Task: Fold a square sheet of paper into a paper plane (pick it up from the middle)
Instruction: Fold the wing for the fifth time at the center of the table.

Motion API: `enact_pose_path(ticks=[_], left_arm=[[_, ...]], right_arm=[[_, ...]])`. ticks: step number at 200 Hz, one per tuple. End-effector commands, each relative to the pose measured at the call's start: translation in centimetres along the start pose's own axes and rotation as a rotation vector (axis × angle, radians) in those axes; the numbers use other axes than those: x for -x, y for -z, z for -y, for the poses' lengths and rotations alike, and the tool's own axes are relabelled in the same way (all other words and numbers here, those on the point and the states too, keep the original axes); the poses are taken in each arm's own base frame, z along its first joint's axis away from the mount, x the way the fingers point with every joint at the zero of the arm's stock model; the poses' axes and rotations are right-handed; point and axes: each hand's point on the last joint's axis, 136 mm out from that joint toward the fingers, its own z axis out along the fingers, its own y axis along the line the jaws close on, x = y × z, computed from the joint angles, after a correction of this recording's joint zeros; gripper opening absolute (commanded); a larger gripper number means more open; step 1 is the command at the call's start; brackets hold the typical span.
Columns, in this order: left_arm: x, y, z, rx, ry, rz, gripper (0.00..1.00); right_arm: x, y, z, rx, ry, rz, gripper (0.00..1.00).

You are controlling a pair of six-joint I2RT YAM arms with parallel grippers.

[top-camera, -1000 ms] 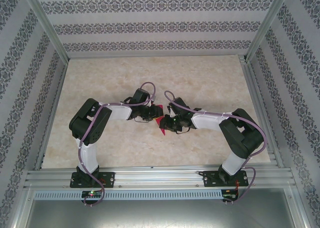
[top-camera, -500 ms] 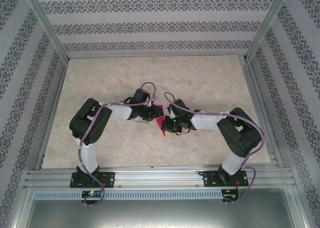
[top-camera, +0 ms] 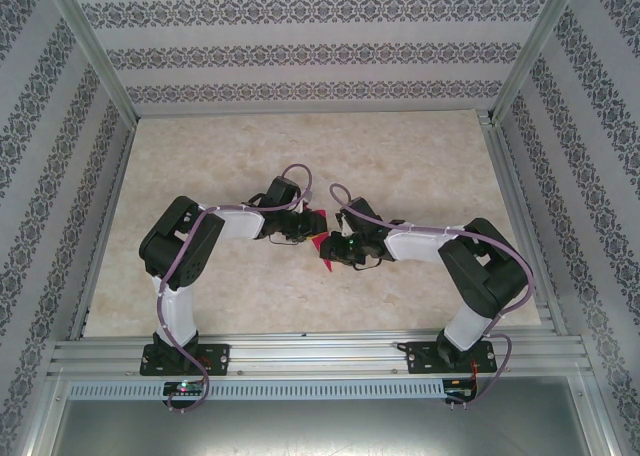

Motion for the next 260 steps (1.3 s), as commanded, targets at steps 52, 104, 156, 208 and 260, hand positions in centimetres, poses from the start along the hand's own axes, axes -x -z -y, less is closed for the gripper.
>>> enact_pose_path(ticks=[52,104,156,208,260], left_arm=[[-1.2,-0.8,-1.3,0.04,0.004,-0.054,0.32],[-1.2,-0.8,-1.2,0.039,0.003,-0.055,0.32],[-1.3,-0.8,-1.4,0.042,0.004,-0.06,0.31],[-1.3,-0.8,-1.5,0.047,0.01,-0.06,0.32],[-1.5,-0.9,-1.9,0.06,0.017,-0.066,0.31]], right_arm=[[0.1,0.1,0.4,-0.119,0.079,0.014,0.35],[-0.4,-0.8,1.3,-0.134,0.058,-0.011,0.32],[-0.7,-1.0,1.5,-0.087,0.014,-0.024,0.28],[-1.9,-1.8,2.8,-0.12,0.001,-0.065,0.23],[-2.9,-2.3,3.9,-0.17,0.0,-0.091,0.21]])
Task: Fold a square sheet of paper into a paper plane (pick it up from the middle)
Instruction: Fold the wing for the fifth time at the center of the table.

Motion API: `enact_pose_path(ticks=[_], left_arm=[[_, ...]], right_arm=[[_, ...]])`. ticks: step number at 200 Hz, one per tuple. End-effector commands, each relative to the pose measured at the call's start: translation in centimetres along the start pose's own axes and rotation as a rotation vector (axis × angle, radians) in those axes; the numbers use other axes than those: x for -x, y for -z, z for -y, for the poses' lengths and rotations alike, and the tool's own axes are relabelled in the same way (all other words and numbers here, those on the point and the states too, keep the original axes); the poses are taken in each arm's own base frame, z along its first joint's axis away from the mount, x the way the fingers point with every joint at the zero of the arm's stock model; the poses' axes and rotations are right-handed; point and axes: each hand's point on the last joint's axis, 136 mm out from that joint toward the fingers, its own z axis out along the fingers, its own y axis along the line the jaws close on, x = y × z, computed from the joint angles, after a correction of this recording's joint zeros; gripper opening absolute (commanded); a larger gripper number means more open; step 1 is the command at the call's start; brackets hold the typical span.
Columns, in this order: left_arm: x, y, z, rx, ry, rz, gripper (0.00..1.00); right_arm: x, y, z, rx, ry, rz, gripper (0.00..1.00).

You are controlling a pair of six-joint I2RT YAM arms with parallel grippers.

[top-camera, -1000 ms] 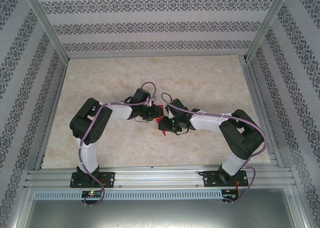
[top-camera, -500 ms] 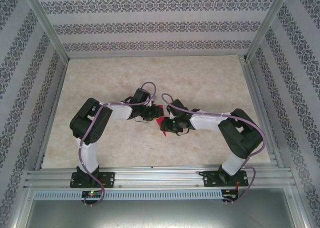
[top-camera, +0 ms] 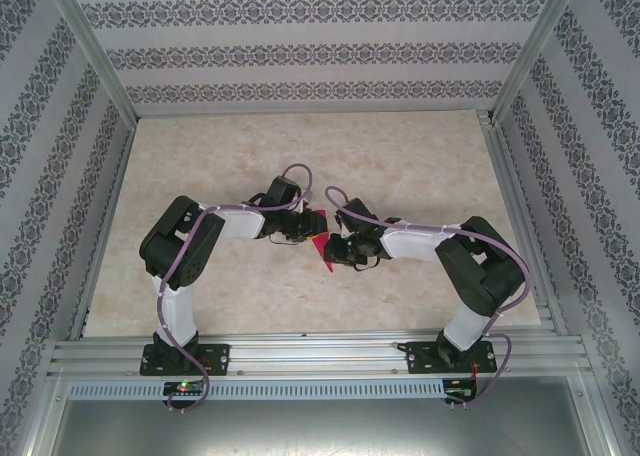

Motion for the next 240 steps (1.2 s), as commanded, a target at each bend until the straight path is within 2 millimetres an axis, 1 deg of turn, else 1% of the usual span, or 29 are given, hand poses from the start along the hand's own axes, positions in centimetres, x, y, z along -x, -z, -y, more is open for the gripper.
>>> enact_pose_path(ticks=[1,21,27,50,76,97,122,135,144,157,199,219,240], left_arm=[[-1.5,-0.9,-1.9,0.059,0.022,-0.061,0.31],[-1.6,-1.0,-2.1,0.065,0.031,-0.063,0.31],[-1.7,-1.0,-2.2,0.066,0.032,-0.064,0.31],[-1.8,-0.9,-2.6,0.082,0.033,-0.069,0.3],[-1.9,-1.0,-2.8,0.094,0.036,-0.072,0.3],[-1.7,-0.9,-2.7,0.095,0.033,-0.071,0.3],[-1.7,-1.0,-2.6,0.097,0.031,-0.075,0.3],[-1.7,-1.0,-2.6,0.097,0.029,-0.075,0.3],[-1.7,-0.9,-2.5,0.096,0.031,-0.075,0.3],[-1.7,-0.9,-2.6,0.098,0.029,-0.077,0.3],[-1.9,-0.9,-2.7,0.099,0.027,-0.081,0.3],[-2.0,-0.9,-2.7,0.099,0.025,-0.083,0.3],[-1.9,-1.0,-2.8,0.101,0.025,-0.084,0.3]], right_arm=[[-2.7,-2.2,2.4,-0.077,-0.018,-0.082,0.21],[-3.2,-2.3,2.6,-0.083,-0.027,-0.092,0.2],[-3.0,-2.1,2.3,-0.065,-0.031,-0.076,0.22],[-1.2,0.0,0.3,0.006,-0.013,-0.008,0.26],[1.0,2.5,-1.2,0.083,-0.026,0.058,0.3],[1.7,3.4,-2.5,0.128,-0.012,0.073,0.31],[1.8,3.4,-3.6,0.147,0.004,0.095,0.29],[1.7,3.2,-4.4,0.176,0.012,0.098,0.2],[1.5,2.9,-5.1,0.213,0.013,0.076,0.15],[1.1,2.1,-5.4,0.233,0.005,0.039,0.1],[0.8,0.0,-4.3,0.258,-0.058,0.002,0.09],[0.5,-0.5,-3.0,0.225,-0.076,-0.005,0.09],[0.1,-0.8,-2.3,0.238,-0.098,-0.018,0.08]])
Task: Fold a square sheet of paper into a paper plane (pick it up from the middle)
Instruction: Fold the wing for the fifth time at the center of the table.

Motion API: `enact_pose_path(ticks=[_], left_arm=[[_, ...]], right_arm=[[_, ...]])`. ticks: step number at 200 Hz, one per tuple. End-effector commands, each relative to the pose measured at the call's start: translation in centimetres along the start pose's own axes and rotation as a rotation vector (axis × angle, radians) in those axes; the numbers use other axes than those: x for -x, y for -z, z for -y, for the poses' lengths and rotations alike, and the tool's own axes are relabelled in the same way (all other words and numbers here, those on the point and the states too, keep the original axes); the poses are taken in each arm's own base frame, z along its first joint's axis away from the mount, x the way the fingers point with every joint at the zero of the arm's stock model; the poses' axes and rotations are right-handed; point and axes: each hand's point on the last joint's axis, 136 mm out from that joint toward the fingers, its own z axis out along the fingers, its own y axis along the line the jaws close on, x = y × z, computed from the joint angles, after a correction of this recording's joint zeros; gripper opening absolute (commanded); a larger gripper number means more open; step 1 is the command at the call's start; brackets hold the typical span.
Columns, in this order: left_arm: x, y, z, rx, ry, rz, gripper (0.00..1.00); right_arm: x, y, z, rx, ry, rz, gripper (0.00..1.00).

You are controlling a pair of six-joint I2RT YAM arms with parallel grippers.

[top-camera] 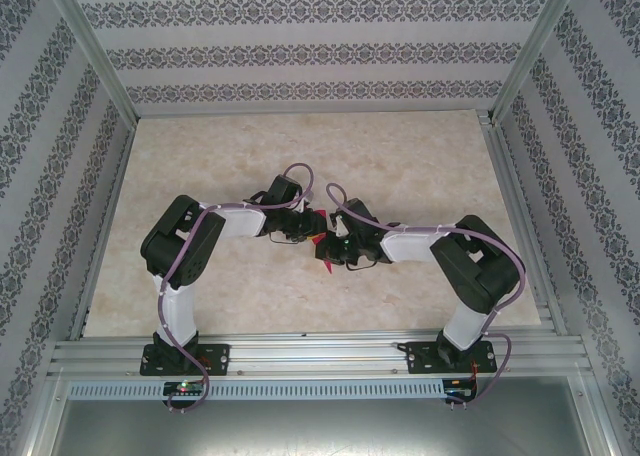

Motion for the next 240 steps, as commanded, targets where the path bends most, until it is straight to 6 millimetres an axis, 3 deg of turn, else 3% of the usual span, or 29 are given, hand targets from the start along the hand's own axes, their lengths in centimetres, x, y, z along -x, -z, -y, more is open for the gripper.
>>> enact_pose_path(ticks=[1,78,133,194,240], left_arm=[[-1.9,-1.0,-2.6,0.081,0.025,-0.065,0.3],[-1.9,-1.0,-2.7,0.086,0.023,-0.067,0.29],[-2.0,-1.0,-3.1,0.104,0.032,-0.071,0.28],[-2.3,-1.3,-4.6,0.166,0.063,-0.083,0.26],[-2.5,-1.6,-6.0,0.225,0.1,-0.097,0.24]], right_arm=[[-0.3,-0.2,0.9,0.025,-0.04,-0.014,0.09],[-1.1,-0.3,2.2,0.003,-0.062,-0.039,0.1],[-4.3,-0.6,7.5,-0.144,-0.129,-0.075,0.07],[-4.5,0.3,5.4,-0.079,-0.081,-0.095,0.08],[-6.1,0.4,6.0,-0.102,-0.073,-0.146,0.09]])
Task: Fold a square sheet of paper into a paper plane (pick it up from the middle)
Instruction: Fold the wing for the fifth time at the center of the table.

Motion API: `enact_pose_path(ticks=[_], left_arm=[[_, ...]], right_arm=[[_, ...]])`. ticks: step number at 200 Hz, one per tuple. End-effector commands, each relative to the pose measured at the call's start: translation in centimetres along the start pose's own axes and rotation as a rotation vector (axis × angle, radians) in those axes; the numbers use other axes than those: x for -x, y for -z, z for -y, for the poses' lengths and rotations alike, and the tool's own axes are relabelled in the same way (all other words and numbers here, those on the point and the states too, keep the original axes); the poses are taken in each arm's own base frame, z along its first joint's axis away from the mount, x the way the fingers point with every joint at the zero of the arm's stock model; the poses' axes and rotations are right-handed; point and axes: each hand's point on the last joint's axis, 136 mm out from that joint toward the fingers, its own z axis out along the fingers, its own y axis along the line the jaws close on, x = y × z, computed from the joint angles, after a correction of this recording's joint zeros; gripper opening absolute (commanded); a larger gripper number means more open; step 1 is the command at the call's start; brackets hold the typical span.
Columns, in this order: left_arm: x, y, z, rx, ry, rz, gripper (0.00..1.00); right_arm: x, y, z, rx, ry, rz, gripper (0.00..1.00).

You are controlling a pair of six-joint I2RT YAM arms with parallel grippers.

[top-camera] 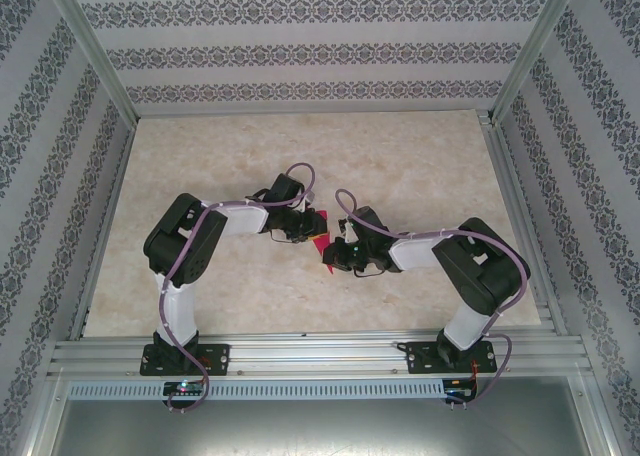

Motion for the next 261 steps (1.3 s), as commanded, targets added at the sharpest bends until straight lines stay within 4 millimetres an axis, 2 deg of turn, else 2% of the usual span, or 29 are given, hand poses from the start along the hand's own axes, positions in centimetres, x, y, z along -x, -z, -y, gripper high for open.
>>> enact_pose_path(ticks=[1,64,166,182,219,242,261], left_arm=[[-2.2,-1.5,-5.7,0.193,0.077,-0.061,0.24],[-2.5,-1.7,-6.6,0.236,0.091,-0.083,0.23],[-2.6,-1.6,-6.8,0.244,0.084,-0.092,0.23],[-2.6,-1.6,-6.6,0.241,0.077,-0.092,0.23],[-2.6,-1.7,-6.4,0.232,0.075,-0.097,0.23],[-2.7,-1.7,-6.3,0.227,0.076,-0.099,0.23],[-2.6,-1.7,-6.3,0.225,0.081,-0.098,0.23]], right_arm=[[-4.9,0.2,4.1,-0.142,-0.062,-0.153,0.09],[-6.9,1.1,5.9,-0.212,-0.058,-0.185,0.09],[-7.9,2.9,6.1,-0.242,-0.06,-0.177,0.08],[-7.0,3.6,5.1,-0.226,-0.045,-0.133,0.08],[-3.1,5.3,0.2,-0.112,0.034,0.005,0.07],[-1.3,4.3,-2.7,-0.041,0.059,0.004,0.08],[0.1,3.0,-3.8,-0.013,0.047,0.004,0.1]])
